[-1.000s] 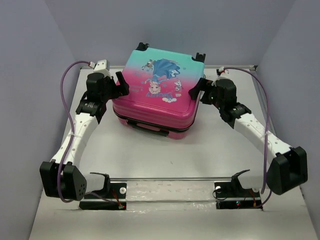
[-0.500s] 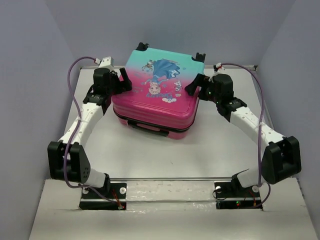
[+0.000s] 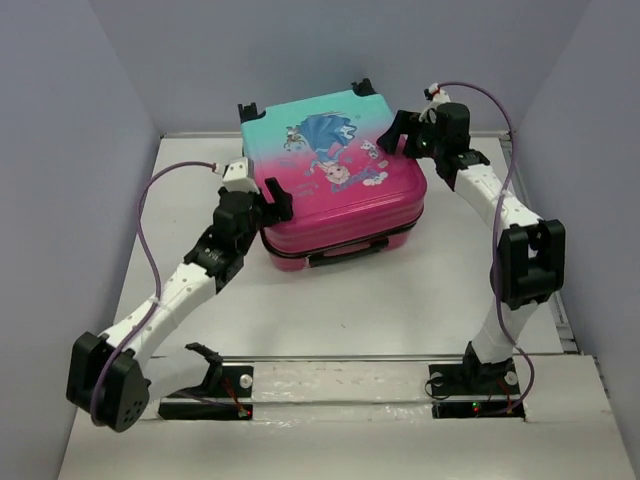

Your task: Pack the luggage

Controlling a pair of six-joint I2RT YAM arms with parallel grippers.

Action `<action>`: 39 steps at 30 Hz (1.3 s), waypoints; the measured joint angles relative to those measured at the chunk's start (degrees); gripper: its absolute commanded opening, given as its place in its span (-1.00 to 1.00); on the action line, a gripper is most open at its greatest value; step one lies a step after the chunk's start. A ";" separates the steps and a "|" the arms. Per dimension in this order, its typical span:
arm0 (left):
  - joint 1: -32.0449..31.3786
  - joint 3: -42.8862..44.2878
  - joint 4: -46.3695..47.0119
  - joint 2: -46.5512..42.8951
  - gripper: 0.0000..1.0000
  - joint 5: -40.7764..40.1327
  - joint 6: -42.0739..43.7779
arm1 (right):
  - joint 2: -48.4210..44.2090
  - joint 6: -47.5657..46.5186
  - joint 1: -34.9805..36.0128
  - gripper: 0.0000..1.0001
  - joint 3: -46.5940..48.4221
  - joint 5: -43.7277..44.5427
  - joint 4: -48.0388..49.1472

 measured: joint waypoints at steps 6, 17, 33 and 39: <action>-15.93 -5.88 -5.60 -9.62 0.78 -4.09 -7.08 | 9.25 -5.86 -1.33 0.95 12.76 -5.22 -2.47; -19.87 4.39 -21.16 -7.58 0.87 2.75 -9.66 | 23.43 -2.08 -0.90 0.99 35.82 -13.53 -10.08; -4.37 3.58 -16.96 -22.97 0.76 7.98 -6.91 | -29.57 -4.00 10.14 -0.86 -2.71 -15.43 -1.09; -4.37 -13.68 -17.66 -30.93 0.43 11.15 -11.39 | -53.86 -2.12 22.53 -0.81 -45.11 -5.79 13.97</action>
